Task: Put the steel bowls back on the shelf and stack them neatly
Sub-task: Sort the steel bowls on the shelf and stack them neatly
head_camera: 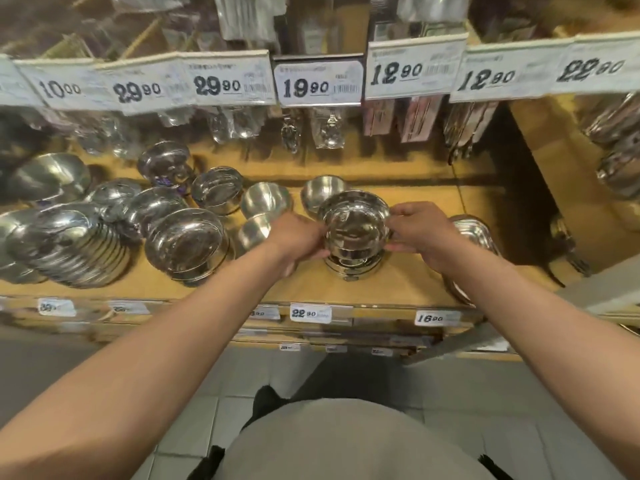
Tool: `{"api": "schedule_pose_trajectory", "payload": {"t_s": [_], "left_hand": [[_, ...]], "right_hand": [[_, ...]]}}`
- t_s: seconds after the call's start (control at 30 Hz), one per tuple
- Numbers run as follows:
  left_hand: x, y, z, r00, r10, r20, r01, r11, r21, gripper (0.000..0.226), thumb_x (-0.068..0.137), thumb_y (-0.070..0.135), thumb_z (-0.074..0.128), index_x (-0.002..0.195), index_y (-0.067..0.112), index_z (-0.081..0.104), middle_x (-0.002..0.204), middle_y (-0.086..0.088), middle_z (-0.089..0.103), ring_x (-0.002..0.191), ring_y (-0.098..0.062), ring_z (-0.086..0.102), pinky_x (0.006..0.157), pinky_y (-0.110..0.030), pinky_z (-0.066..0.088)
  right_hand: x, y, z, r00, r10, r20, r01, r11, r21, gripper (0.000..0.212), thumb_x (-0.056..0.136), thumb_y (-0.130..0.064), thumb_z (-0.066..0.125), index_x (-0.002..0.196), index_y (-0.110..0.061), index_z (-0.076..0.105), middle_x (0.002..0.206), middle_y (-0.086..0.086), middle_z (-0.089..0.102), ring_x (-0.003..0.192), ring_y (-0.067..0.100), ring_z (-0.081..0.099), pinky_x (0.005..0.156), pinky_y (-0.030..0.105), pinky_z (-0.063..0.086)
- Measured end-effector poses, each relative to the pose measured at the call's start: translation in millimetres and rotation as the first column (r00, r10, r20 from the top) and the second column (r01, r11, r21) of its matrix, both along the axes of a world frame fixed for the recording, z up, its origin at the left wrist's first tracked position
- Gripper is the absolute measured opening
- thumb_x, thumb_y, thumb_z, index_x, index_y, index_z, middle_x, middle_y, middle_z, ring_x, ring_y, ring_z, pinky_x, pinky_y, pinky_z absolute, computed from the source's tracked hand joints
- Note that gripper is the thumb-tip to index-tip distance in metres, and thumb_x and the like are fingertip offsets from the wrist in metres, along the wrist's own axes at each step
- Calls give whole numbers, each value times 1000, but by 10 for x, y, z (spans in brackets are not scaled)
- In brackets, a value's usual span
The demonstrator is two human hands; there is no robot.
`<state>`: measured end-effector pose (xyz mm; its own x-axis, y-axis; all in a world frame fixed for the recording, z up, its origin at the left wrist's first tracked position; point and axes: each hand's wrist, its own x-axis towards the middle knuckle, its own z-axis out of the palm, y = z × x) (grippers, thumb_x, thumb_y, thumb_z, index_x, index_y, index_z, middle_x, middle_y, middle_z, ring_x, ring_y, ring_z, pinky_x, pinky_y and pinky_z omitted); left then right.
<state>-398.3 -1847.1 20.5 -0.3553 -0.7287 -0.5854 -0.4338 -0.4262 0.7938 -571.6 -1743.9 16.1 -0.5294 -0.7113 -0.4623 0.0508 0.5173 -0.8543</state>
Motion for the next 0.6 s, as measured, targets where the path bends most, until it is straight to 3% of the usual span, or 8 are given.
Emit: {"api": "schedule_pose_trajectory", "payload": {"t_s": [0.1,0.17,0.3,0.47,0.6], "left_hand": [[-19,1,-36,1000,14,1,-14,1000,-13,13,95,6,65,85,-2,63,81,-18,74,69,-21,76,67,-29,64],[-20,6,-51,1000,5,22,-4,1000,-22,11,96,3,63,86,-2,63,81,-18,72,64,-18,74,58,-25,61],[-5,7,-66,998,-8,62,10,999,-47,13,97,2,60,101,-9,66,83,-19,69,56,-16,69,50,-19,55],[-4,19,-87,998,-22,63,27,996,-89,13,100,3,57,89,-1,63,79,-15,67,57,-14,63,47,-18,54],[-43,1,-117,998,-26,59,33,993,-112,19,102,7,55,85,5,61,80,-10,67,63,-13,63,46,-16,50]], "right_hand": [[-21,18,-68,1000,12,3,-12,1000,10,12,94,-8,68,104,-6,74,108,18,72,99,32,73,79,36,62],[-15,31,-101,1000,17,16,-18,1000,21,7,93,-7,69,95,-12,73,108,15,72,96,30,74,76,33,63],[23,44,-172,999,6,47,-6,1000,-10,28,94,-5,66,78,-28,62,105,6,70,90,23,74,71,27,63],[62,53,-279,999,-11,52,12,999,-30,19,95,-10,64,85,-26,66,109,5,72,82,17,76,72,27,63],[55,52,-350,998,-31,62,34,998,-52,16,95,-12,65,108,-20,70,112,3,73,84,15,77,76,31,64]]}}
